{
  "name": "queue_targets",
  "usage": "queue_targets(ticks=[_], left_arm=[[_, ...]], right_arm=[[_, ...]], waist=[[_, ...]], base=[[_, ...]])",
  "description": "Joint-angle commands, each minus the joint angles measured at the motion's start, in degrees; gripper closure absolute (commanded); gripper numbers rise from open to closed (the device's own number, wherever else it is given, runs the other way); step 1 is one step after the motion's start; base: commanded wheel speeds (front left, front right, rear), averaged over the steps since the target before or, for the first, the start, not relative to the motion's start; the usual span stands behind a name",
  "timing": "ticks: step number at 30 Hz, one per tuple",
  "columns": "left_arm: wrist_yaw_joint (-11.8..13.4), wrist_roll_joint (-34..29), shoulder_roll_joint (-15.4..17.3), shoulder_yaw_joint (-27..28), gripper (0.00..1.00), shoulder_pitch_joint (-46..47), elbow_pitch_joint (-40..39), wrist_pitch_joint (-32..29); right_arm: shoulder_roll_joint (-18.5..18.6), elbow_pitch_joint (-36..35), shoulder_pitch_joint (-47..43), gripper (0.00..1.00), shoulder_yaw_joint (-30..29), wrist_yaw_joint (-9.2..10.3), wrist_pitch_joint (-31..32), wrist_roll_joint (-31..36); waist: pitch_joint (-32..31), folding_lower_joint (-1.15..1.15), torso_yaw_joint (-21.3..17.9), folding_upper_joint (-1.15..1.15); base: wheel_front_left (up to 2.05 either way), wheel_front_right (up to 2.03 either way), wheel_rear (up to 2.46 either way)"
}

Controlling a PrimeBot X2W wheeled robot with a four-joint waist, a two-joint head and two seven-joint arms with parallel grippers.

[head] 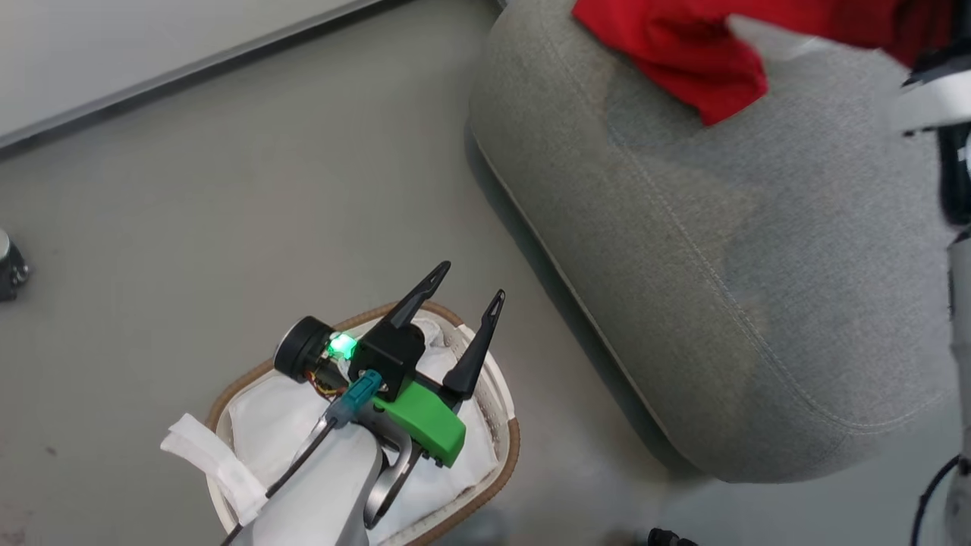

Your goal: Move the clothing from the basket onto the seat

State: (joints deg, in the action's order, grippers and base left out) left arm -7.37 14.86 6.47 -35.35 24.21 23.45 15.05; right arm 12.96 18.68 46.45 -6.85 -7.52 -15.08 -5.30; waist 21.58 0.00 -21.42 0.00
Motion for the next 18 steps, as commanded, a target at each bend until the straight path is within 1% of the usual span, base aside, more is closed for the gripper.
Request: queue_targets(ticks=[1,5,6,9,11,18], left_arm=[[-0.2,-0.4,0.9,0.2,0.0,1.5,-0.3,0.2],[-0.2,-1.5,1.3,0.2,0.0,3.5,-1.1,0.2],[-0.2,-1.9,1.4,0.2,0.0,4.3,-1.5,0.2],[-0.2,-2.6,1.6,0.1,0.0,5.2,-2.1,0.1],[-0.1,-3.0,1.8,0.1,0.0,5.6,-2.4,0.1],[0.2,-3.8,2.8,0.4,0.0,6.4,-3.5,0.1]], right_arm=[[1.3,1.0,1.9,1.0,-1.0,0.06,-0.1,0.3],[6.9,5.0,7.2,1.0,-4.8,0.07,-0.1,0.6],[9.1,7.2,9.2,1.0,-6.7,0.07,-0.1,0.3],[10.8,10.4,11.2,1.0,-9.8,0.06,-0.1,0.1],[11.0,12.1,11.7,1.0,-11.5,0.07,-0.1,0.7],[7.5,17.0,9.2,1.0,-14.0,0.06,-0.1,3.1]], waist=[[6.1,0.0,4.3,0.0],[10.4,0.0,6.8,0.0],[12.2,0.0,7.9,0.0],[14.5,0.0,9.1,0.0],[15.7,0.0,9.6,0.0],[18.2,0.0,9.8,0.0]], base=[[0.0,0.0,0.0],[0.0,0.0,0.0],[0.0,0.0,0.0],[0.0,0.0,0.0],[0.0,0.0,0.0],[0.0,0.0,0.0]])
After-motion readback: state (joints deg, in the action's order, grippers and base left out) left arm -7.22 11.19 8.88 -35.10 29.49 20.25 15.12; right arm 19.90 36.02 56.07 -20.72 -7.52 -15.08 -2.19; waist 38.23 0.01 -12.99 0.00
